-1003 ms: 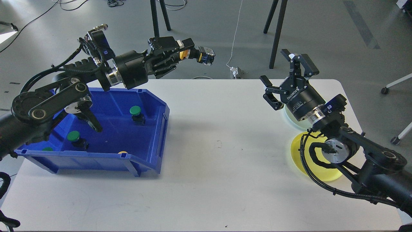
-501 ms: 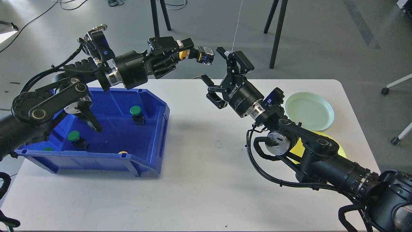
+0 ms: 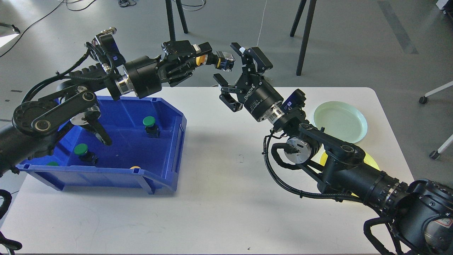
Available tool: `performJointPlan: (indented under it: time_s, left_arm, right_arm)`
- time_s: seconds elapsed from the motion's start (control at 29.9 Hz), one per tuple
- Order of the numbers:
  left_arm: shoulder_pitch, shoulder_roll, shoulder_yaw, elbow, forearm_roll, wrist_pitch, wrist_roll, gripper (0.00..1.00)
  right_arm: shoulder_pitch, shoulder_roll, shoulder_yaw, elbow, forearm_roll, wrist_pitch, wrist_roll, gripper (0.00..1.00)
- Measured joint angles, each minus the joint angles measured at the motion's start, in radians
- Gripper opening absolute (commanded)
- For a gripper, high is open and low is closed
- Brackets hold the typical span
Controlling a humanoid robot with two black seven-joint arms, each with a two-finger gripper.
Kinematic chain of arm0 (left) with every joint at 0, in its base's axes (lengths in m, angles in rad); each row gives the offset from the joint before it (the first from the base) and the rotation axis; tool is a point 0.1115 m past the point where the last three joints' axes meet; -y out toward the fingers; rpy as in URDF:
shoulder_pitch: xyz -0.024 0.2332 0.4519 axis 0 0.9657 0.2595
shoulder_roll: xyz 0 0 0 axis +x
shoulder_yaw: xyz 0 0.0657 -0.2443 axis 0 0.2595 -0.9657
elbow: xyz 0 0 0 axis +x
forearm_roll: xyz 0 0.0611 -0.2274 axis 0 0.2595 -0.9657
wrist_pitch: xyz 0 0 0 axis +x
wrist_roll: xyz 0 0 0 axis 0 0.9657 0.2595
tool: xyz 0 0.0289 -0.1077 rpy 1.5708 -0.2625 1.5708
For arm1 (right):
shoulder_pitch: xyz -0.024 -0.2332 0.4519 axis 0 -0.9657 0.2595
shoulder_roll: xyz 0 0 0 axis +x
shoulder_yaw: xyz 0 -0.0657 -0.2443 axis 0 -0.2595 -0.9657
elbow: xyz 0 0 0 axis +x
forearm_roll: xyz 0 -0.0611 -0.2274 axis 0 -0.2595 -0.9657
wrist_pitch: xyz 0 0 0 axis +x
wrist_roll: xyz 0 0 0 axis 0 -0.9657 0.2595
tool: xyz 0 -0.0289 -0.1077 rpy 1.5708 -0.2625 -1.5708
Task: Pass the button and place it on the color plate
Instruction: 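Grasp the yellow button with the right gripper and release the left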
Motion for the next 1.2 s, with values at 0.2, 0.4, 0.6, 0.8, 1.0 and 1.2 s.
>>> performJointPlan:
  time_s: [0.2,0.4,0.6,0.8,1.0,1.2]
  left_arm:
    - [0.000,0.000,0.000,0.001,0.000,0.000,0.000,0.26]
    - [0.000,-0.001,0.001,0.011,0.000,0.000,0.000,0.26]
    - [0.000,-0.001,0.001,0.013,0.000,0.000,0.000,0.26]
    - [0.000,-0.003,0.001,0.016,0.000,0.000,0.000,0.26]
    - [0.000,-0.003,-0.001,0.023,-0.001,0.000,0.000,0.26]
    - [0.000,-0.003,-0.001,0.024,-0.001,0.000,0.000,0.27]
  right_arm:
    - [0.016,0.000,-0.001,-0.011,-0.001,0.004,0.000,0.88]
    - [0.017,0.000,-0.010,-0.007,-0.001,0.020,0.000,0.88]
    - [0.016,0.000,-0.012,-0.006,-0.002,0.034,0.000,0.81]
    - [0.013,0.000,-0.014,-0.002,-0.003,0.035,0.000,0.72]
    - [0.012,0.000,-0.014,-0.002,-0.014,0.035,0.000,0.54]
    - [0.014,0.000,-0.017,-0.004,-0.023,0.036,0.000,0.27]
